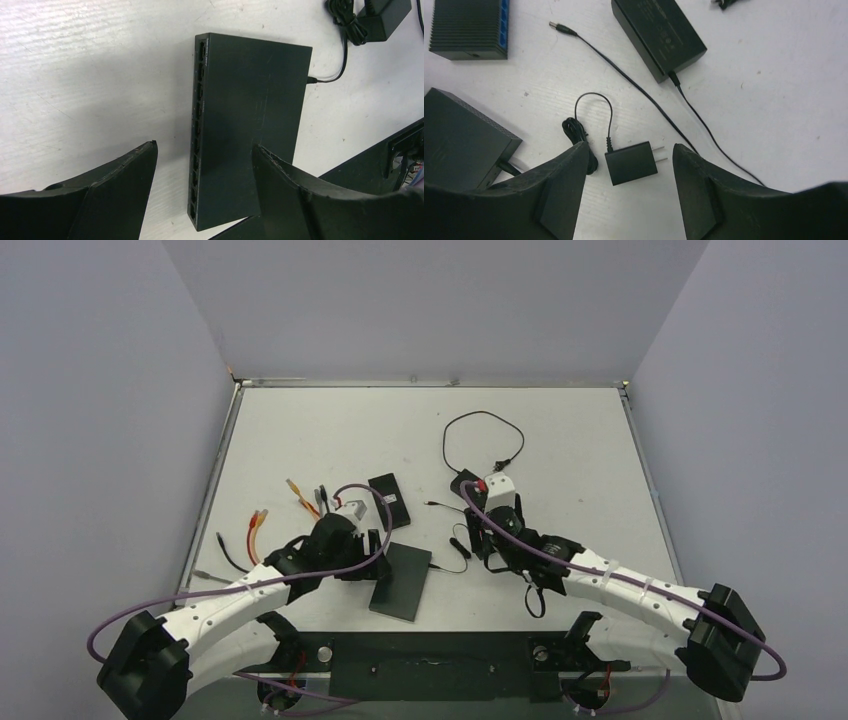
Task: Insert the plug into the switch port
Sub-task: Insert the power into the switch port, then adjust the switch port at the center of the board.
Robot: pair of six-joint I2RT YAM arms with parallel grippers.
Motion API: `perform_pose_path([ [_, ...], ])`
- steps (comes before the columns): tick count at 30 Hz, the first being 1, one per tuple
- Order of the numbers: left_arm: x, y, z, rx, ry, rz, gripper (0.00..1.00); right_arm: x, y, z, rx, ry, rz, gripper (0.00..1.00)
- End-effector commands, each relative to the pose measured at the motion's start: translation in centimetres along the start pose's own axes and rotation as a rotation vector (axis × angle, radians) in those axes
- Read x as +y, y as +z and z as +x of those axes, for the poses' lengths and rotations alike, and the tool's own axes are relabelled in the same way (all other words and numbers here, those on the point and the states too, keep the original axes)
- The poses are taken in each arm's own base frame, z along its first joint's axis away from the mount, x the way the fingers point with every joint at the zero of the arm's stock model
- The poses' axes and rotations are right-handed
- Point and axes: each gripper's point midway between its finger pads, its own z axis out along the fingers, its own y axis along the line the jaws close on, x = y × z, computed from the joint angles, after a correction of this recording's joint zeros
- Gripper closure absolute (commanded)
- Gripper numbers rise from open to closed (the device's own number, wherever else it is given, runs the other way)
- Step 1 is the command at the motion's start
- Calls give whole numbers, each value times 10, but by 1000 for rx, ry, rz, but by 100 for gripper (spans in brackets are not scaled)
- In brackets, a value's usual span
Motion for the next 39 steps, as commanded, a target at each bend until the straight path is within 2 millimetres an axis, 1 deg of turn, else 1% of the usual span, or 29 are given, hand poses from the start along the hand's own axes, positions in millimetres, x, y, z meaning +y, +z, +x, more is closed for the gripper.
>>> perform_pose_path([
  [1,-18,4,-5,-24,-9,96,33,-3,-1,20,112,138,56,42],
  [6,-23,10,2,-1,-19,147,33,-7,1,47,205,203,107,45],
  [9,-24,13,6,9,-19,159,33,-8,3,55,214,255,136,47],
  [10,-25,14,6,9,-18,167,33,-8,5,60,230,257,139,47],
  [14,-29,18,9,17,-18,200,33,-1,15,66,252,295,131,47],
  [17,-32,21,10,22,-26,218,33,5,24,62,248,326,119,47],
  [18,-35,21,9,19,-32,232,33,4,27,64,259,331,124,47],
  [19,-36,21,11,27,-35,239,33,6,30,62,252,337,122,48],
  [22,-41,22,12,25,-56,270,33,5,39,63,259,352,135,48],
  [26,-48,22,14,32,-79,304,33,12,51,64,272,361,101,49],
  [29,-56,23,17,39,-92,333,33,22,59,61,282,348,64,50],
  [34,-64,25,21,44,-117,356,34,39,71,50,273,308,-12,55],
  [36,-65,26,24,45,-139,364,34,48,75,41,267,282,-44,56],
  [37,-68,26,22,38,-156,373,34,54,77,44,279,263,-58,57],
  [38,-68,27,24,39,-163,375,34,58,79,37,271,239,-74,57],
  [39,-68,27,23,29,-184,379,34,64,80,41,287,206,-92,58],
])
